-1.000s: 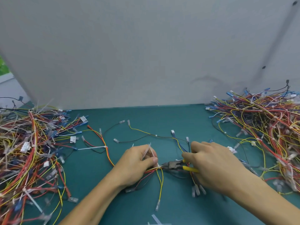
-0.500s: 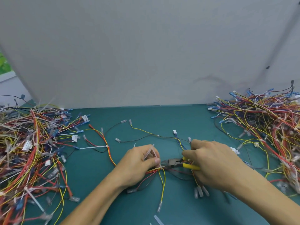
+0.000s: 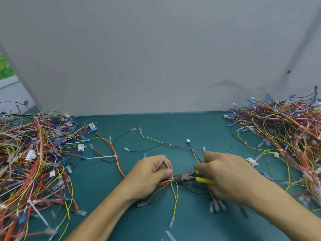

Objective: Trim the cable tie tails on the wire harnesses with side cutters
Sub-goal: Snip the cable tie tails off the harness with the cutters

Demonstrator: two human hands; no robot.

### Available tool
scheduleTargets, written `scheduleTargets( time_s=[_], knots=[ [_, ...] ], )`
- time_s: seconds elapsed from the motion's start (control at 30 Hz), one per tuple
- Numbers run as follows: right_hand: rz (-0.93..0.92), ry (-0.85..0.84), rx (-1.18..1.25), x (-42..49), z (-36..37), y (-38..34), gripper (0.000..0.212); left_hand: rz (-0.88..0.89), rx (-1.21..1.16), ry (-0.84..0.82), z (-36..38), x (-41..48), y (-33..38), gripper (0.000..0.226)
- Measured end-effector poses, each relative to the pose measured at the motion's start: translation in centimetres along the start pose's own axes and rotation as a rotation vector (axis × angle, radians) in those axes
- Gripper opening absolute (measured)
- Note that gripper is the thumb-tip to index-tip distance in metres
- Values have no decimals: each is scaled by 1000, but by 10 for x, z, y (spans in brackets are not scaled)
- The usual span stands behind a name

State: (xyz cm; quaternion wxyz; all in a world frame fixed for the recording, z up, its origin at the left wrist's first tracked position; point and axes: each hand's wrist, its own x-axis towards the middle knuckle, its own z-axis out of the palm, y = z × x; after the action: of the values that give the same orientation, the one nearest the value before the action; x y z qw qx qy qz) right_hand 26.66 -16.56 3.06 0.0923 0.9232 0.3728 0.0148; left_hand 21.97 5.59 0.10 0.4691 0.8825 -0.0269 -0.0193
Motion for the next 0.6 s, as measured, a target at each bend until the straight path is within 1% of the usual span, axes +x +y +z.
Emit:
scheduleTargets(
  time_s=[0.07, 0.23, 0.53, 0.6],
  knots=[
    [-7, -2, -3, 1, 1, -1, 3, -2, 1, -1, 0, 0, 0, 13],
    [-16, -1, -34, 4, 2, 0, 7, -3, 9, 3, 0, 1, 0, 11],
    [-27, 9, -57, 5, 7, 0, 6, -1, -26, 2, 1, 1, 0, 11],
    [-13, -10, -43, 5, 6, -1, 6, -6, -44, 8, 1, 0, 0, 12]
  ],
)
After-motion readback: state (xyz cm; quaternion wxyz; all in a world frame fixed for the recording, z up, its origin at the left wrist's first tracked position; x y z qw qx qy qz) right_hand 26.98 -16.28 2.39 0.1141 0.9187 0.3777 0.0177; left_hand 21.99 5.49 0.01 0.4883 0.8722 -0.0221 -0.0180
